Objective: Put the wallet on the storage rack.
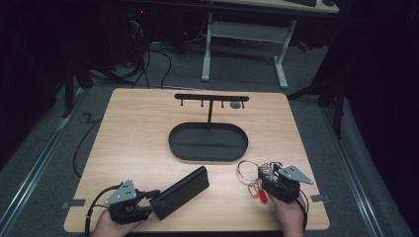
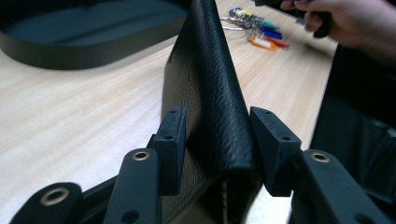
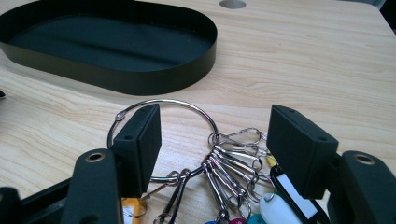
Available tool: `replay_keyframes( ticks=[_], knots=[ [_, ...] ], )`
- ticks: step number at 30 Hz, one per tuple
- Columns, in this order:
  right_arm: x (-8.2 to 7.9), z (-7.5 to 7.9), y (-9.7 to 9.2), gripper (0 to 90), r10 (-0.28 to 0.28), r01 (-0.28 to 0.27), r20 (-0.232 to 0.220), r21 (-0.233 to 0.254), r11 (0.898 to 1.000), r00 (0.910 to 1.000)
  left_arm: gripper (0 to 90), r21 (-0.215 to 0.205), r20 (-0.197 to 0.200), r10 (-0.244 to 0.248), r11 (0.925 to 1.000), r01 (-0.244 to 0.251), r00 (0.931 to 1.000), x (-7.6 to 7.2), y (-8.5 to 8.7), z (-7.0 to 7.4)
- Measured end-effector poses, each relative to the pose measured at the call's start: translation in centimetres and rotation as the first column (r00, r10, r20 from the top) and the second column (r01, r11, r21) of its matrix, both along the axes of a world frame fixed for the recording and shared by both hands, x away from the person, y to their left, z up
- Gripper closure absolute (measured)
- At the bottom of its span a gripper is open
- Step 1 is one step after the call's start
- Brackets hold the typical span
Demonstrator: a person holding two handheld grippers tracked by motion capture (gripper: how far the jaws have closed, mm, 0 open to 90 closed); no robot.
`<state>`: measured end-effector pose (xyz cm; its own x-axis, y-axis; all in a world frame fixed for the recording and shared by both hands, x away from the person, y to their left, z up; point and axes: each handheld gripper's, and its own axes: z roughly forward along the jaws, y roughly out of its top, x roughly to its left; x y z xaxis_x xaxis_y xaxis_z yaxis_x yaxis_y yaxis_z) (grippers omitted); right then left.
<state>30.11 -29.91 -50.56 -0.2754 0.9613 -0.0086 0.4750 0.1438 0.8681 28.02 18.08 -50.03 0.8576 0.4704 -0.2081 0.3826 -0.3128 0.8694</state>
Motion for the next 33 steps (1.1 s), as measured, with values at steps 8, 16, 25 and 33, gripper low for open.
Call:
replay_keyframes(
  ticks=[8, 16, 25, 33],
  knots=[
    [-0.3, 0.1, -0.1, 35.6, 0.001, -0.001, 0.006, -0.007, 1.0, 1.0, 70.6, 0.004, 0.019, 0.024, 0.9997, -0.024, 0.9995, -0.1, 0.4, 0.2],
    [-1.0, 0.0, -0.9, 35.6, -0.022, 0.022, -0.002, -0.011, 1.0, 0.9998, 74.1, -0.005, 0.097, 0.068, 0.9977, -0.068, 0.9929, 0.0, 0.1, 1.0],
    [-2.1, -0.1, -2.1, 35.7, -0.059, 0.059, -0.009, 0.013, 0.998, 0.9982, 74.8, -0.095, 0.123, 0.096, 0.9918, -0.085, 0.9877, 2.5, -0.5, 2.3],
    [-2.5, 0.1, -3.1, 35.7, -0.073, 0.073, 0.011, 0.034, 0.997, 0.9973, 74.8, -0.113, 0.207, 0.09, 0.9912, -0.068, 0.9742, 6.4, -3.8, 5.3]
  ],
)
